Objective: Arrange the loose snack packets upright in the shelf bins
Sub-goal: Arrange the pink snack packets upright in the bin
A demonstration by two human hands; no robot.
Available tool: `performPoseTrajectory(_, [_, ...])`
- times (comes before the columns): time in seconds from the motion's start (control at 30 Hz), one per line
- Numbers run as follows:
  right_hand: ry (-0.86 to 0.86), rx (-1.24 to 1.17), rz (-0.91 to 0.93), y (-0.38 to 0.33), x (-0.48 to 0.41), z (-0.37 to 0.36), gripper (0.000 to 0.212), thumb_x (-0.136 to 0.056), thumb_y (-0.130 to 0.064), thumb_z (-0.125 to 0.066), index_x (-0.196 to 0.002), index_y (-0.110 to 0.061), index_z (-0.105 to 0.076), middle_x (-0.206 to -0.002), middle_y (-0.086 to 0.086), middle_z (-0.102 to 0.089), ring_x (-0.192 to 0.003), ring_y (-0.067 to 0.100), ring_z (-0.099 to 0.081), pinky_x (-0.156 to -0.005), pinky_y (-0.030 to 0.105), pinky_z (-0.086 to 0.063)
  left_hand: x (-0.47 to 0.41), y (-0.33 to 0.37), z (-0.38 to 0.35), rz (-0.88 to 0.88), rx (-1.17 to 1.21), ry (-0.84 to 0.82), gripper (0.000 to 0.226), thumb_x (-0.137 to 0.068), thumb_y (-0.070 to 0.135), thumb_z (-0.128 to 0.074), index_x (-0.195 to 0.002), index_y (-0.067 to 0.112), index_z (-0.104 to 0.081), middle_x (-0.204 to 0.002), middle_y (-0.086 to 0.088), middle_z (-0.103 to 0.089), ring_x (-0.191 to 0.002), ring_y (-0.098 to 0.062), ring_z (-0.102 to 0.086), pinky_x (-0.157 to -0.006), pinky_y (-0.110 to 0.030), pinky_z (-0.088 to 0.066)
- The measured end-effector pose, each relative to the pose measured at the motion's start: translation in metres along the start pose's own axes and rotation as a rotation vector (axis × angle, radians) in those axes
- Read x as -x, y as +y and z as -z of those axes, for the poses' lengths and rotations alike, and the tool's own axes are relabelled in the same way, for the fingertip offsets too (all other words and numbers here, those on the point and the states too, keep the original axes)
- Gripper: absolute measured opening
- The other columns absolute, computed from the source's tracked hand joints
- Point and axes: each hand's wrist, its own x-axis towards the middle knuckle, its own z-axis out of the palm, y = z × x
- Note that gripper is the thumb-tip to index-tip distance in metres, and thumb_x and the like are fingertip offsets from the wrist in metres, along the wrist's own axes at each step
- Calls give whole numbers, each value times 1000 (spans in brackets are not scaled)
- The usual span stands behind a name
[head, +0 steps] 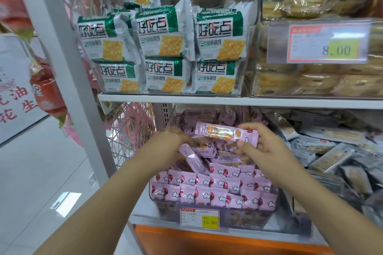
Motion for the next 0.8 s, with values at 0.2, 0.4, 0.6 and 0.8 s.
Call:
performPoseTrajectory(0.2, [54, -90, -5, 0, 5, 10, 37, -87, -21, -63, -90, -57, -54, -105, 40, -56, -83, 54, -58, -64, 58, -51, 26, -6, 18, 98, 506, 153, 25, -81, 33, -73, -101, 34, -58, -100, 10, -59, -86, -5, -58, -81, -26, -47])
performPoseTrajectory(0.4, [59, -94, 48, -11, 10, 9, 29, -85, -26, -67, -90, -52, -56, -102, 14, -63, -82, 53, -59, -64, 61, -50, 56, -9, 14, 349, 922, 403, 16, -80, 31, -74, -89, 26, -61, -84, -5, -68, -71, -20, -58, -71, -26, -42])
performPoseTrajectory(0.6, [8, -24, 77, -25, 1, -5, 26, -84, -33, -67, -100, -38, -47, -106, -10, -64, -95, 14, -63, -84, 33, -51, 73, 1, -4, 552, 1340, 647, 19, -87, 25, -67, -78, 14, -54, -84, -7, -68, -65, -8, -68, -69, -28, -50])
performPoseTrajectory(0.8, [-246, 224, 149, -31, -18, -32, 14, -87, -29, -66, -96, -32, -55, -92, -5, -68, -81, 14, -64, -85, 35, -52, 73, 0, -11, 542, 1338, 617, 32, -72, 40, -76, -81, 16, -57, -92, -11, -71, -84, -24, -71, -85, -47, -55])
